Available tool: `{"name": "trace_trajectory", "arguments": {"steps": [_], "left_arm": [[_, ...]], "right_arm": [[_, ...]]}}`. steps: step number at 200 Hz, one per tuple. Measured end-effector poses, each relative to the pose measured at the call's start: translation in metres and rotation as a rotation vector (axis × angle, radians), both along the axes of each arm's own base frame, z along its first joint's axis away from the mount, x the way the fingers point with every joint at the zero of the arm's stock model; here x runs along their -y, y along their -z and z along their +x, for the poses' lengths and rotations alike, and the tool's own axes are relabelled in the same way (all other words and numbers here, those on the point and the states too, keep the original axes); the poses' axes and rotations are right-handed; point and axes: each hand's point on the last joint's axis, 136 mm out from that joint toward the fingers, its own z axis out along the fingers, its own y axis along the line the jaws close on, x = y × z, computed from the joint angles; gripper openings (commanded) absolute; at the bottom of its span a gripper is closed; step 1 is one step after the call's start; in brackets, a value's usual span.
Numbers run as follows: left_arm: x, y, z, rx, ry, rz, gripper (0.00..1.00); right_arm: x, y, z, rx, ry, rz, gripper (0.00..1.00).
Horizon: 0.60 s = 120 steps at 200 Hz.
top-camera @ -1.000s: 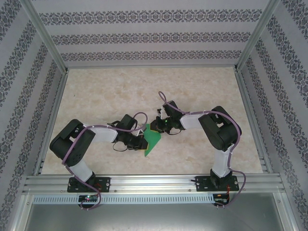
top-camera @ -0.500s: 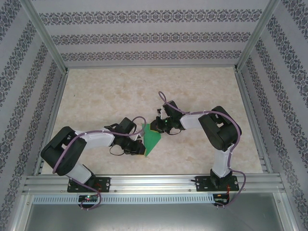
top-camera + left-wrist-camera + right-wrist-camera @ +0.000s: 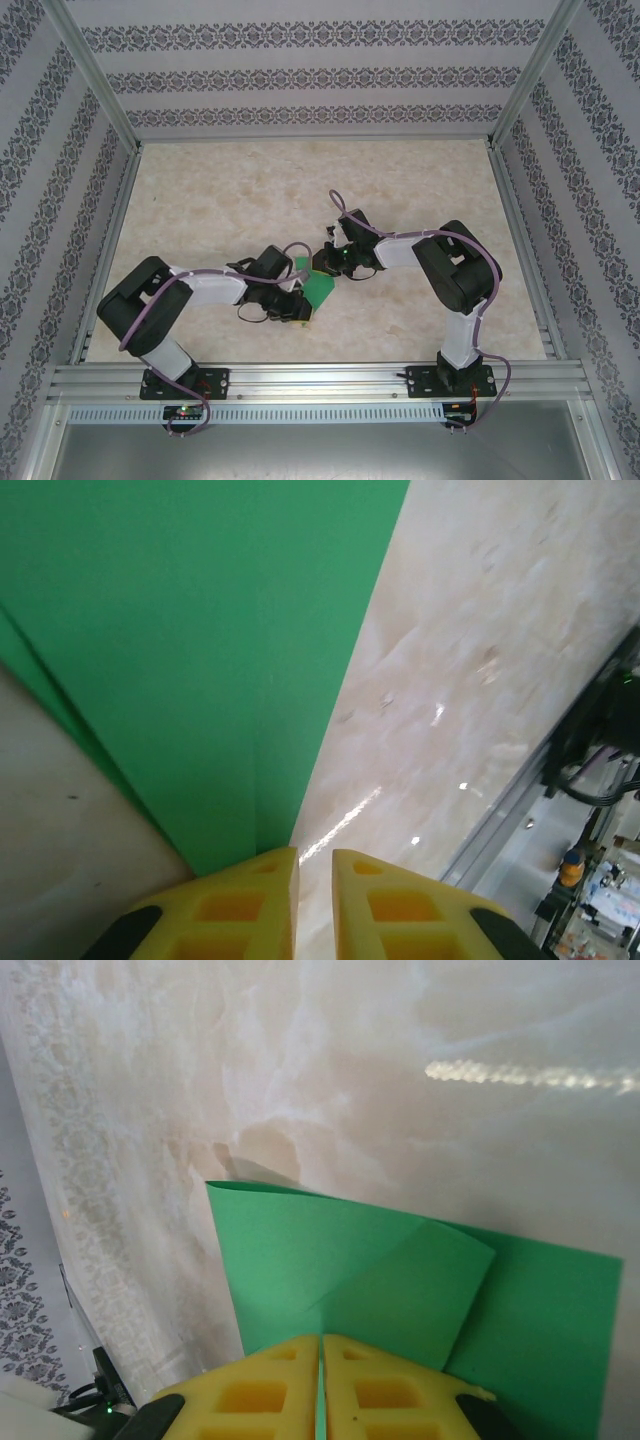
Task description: Fold a paper plane with a square sheet of paper (pick it up from the middle)
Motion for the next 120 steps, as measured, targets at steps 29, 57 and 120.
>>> {"name": "trace_trajectory", "arguments": {"steps": [29, 57, 120], "left_arm": [[0.001, 0.004, -0.004, 0.014, 0.004, -0.013, 0.12], [-0.004, 0.003, -0.009, 0.049, -0.006, -0.052, 0.11], [-0.022, 0.001, -0.03, 0.016, -0.017, -0.03, 0.1]], "right_arm": [[0.0, 0.0, 0.0, 0.0, -0.001, 0.0, 0.11], [0.0, 0.0, 0.0, 0.0, -0.001, 0.0, 0.11], [0.0, 0.0, 0.0, 0.0, -0.001, 0.002, 0.13]]}}
